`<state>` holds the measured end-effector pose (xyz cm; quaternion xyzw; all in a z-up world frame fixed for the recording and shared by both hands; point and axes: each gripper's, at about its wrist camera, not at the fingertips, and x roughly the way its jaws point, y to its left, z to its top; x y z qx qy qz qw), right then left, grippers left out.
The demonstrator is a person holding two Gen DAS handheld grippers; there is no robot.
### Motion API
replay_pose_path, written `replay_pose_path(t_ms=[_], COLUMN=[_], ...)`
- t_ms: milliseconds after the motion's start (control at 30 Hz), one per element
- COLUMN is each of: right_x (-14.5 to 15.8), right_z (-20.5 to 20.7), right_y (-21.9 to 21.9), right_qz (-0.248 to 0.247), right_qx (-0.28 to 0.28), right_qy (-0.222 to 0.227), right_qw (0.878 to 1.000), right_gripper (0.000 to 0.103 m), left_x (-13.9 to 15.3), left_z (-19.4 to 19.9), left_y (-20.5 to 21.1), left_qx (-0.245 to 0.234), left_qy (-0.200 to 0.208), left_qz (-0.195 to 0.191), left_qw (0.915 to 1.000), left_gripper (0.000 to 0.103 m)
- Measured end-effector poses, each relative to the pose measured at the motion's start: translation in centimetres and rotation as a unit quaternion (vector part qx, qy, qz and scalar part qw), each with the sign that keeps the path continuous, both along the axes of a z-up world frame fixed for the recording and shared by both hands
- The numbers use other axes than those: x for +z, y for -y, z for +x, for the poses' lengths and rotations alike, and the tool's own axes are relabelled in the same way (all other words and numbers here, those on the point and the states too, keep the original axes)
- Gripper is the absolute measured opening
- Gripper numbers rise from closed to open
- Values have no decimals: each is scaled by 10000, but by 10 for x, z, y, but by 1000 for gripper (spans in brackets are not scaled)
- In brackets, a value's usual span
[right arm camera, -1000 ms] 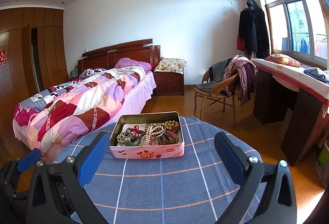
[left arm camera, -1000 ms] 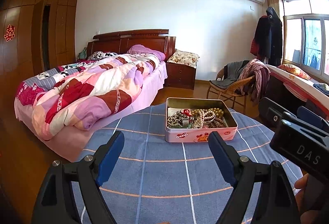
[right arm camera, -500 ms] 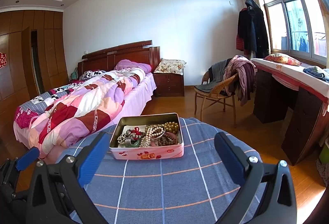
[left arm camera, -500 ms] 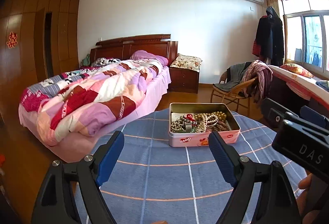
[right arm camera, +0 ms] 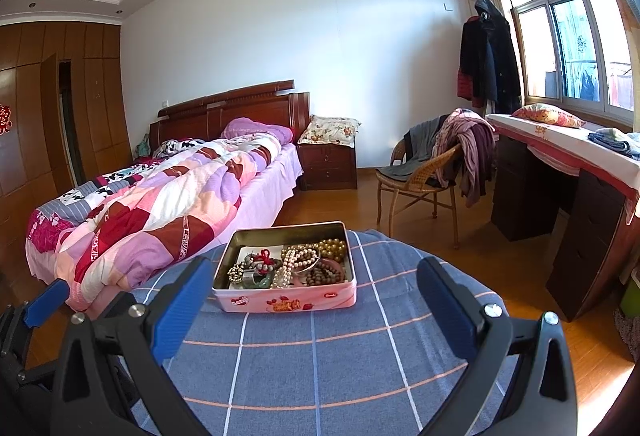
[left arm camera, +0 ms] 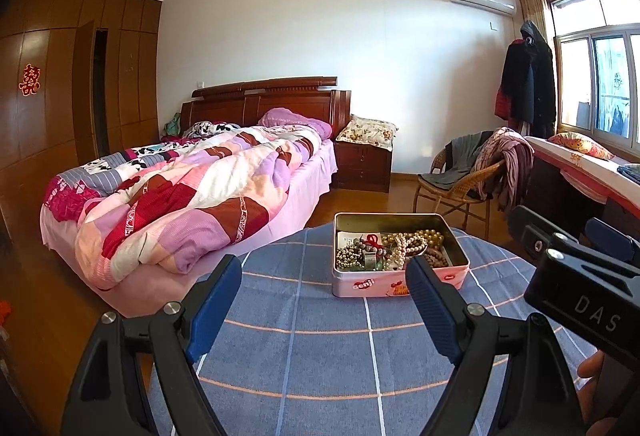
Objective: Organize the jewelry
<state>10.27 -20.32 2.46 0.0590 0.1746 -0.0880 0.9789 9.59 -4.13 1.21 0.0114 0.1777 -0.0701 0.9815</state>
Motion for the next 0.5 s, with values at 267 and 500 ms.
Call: replay_pose_path(t_ms=[267, 500], right_x=[-2, -6], right_z=[1, 5], right_y=[2, 5], right_qz=[32, 73], right_qx=[-26, -66], right_qy=[-70, -262], right_qw=[10000, 9996], right_gripper=[103, 103], left_x=[-2, -5], left_z=[5, 8], left_y=[-2, 1], left_qx=[22, 22], left_qy=[-161, -287], left_qz=[-133, -25], left_qw=[9998, 9996], left_gripper=[84, 84])
